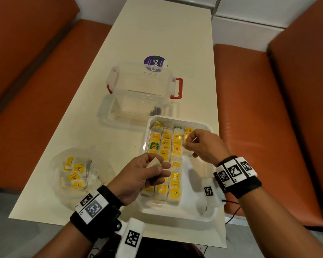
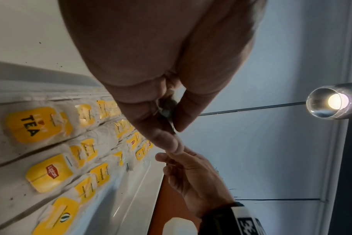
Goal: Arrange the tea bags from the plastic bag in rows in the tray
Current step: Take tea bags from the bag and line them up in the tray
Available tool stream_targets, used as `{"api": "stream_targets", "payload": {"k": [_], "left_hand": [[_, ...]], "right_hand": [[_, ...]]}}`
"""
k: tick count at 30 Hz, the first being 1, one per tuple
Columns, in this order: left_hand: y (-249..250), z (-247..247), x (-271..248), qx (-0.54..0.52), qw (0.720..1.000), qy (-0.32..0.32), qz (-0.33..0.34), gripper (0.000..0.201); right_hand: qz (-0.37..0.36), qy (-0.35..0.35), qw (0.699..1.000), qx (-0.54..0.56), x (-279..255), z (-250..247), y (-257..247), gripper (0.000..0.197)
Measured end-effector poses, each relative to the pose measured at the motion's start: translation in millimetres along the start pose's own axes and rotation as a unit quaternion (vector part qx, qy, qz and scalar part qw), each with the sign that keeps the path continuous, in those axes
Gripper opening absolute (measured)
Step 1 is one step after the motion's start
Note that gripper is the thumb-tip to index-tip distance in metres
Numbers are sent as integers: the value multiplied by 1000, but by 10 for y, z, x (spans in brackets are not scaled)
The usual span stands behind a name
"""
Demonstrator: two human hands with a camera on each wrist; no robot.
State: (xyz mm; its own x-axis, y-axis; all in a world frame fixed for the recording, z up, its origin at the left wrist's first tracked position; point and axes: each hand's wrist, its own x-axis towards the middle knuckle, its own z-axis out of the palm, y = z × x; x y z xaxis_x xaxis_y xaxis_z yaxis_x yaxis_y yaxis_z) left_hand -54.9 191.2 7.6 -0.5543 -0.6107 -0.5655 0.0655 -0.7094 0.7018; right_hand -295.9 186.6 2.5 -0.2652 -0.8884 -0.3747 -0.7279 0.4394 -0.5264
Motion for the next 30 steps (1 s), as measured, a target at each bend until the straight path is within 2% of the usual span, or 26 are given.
{"api": "stream_targets", "payload": {"k": [5,8,12,17,24,30], "left_hand": [[-44,7,11,11,1000,18,-4,20],[-53,12,3,24,999,42,-2,25],[-48,22,5,-29,998,56,-14,30],[-78,45,20,-90,994,49,-34,31],[-116,132,19,-39,997,63,-10,19],[-130,148,20,-41,998,51,-12,18]], "right_hand": [[-39,-10,999,28,-240,41,-101,18],[-71,-33,995,67,-411,78,-162,11],[-100,-45,987,121,-642,208,-227,11],[-111,-17,978,176,-816,357,-294,19],[-82,21,977,196,-865,433,-298,23],[-87,33,976,199,-869,427,-262,7]]}}
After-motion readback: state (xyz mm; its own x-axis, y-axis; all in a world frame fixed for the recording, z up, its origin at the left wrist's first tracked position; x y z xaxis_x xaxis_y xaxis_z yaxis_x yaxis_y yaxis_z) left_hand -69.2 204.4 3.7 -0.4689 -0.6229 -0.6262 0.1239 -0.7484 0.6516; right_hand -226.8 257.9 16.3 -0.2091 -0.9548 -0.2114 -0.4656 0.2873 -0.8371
